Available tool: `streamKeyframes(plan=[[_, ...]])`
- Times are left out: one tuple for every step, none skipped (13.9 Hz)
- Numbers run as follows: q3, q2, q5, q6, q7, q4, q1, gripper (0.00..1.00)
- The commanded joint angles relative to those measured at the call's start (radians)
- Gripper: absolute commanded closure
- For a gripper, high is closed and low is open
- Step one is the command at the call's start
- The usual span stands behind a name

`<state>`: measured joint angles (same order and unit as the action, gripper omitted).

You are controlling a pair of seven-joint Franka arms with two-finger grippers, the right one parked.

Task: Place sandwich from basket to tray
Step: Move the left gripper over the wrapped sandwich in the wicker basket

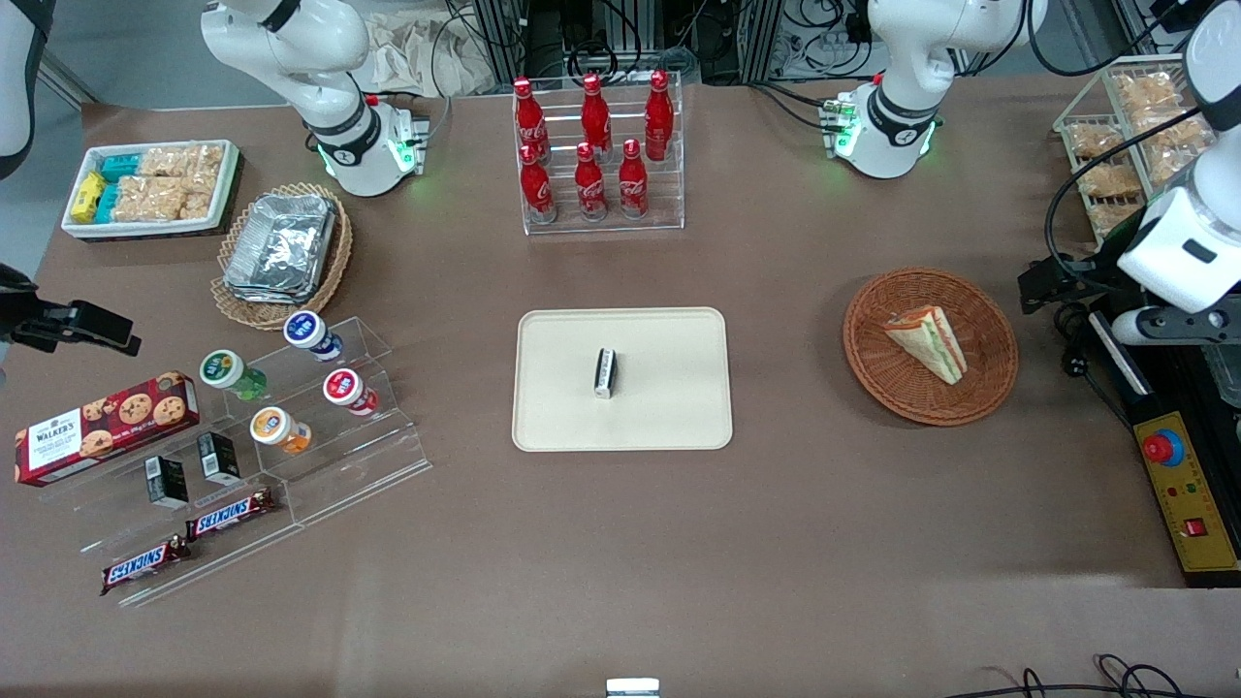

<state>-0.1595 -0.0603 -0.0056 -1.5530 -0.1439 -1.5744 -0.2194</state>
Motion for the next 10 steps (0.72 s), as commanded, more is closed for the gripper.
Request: streamKeyframes(plan=[[-0.002, 0.023, 0.01, 0.011, -0.211, -0.05, 0.011, 0.0], [-0.003, 0.023, 0.012, 0.005, -0.292, -0.065, 0.012, 0.0], [-0.005, 0.023, 0.003, -0.015, -0.369, -0.09, 0.014, 0.0], [-0.003, 0.034, 0.01, -0.039, -0.446, -0.122, 0.02, 0.0], [-0.003, 0.059, 0.016, -0.083, -0.491, -0.18, 0.02, 0.0], [-0.003, 0.101, 0.021, -0.161, -0.499, -0.273, 0.025, 0.0], [-0.003, 0.155, 0.039, -0.262, -0.506, -0.385, 0.026, 0.0], [-0.003, 0.198, 0.053, -0.357, -0.514, -0.489, 0.026, 0.0], [-0.003, 0.224, 0.053, -0.419, -0.531, -0.563, 0.026, 0.0], [-0.003, 0.238, 0.055, -0.446, -0.568, -0.605, 0.026, 0.0]])
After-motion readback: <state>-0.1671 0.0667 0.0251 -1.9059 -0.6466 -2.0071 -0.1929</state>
